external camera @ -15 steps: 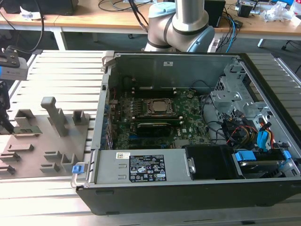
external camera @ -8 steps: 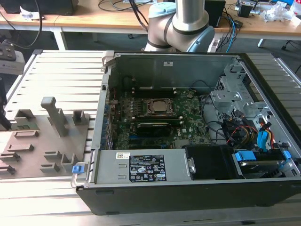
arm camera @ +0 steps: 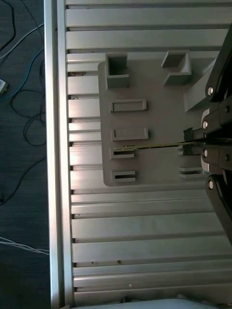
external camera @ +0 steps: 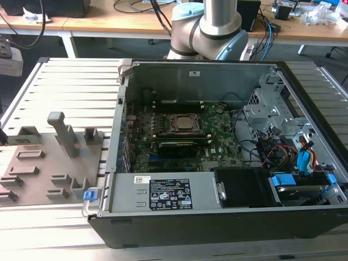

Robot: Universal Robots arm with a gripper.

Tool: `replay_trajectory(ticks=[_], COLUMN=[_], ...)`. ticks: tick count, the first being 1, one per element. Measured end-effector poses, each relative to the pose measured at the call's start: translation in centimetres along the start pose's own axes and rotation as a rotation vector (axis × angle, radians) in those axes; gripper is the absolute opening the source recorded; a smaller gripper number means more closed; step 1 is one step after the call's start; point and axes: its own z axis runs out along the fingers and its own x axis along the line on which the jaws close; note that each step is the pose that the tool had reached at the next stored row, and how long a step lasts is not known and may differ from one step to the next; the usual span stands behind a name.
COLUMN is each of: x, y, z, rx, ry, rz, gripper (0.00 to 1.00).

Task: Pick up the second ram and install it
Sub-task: 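Pick up the second ram and move it above second insertion slot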

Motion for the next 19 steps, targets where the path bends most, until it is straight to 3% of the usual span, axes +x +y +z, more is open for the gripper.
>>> replay_trajectory(ticks=[7,19], x=[-0.03,-0.09], y=[-0.01,-0.03], z=[-1.13,-4.09], rx=[0.0000,0.0000], ry=[-0.0001,-0.0001], rz=[0.000,0.000], gripper=[0.14,0.14])
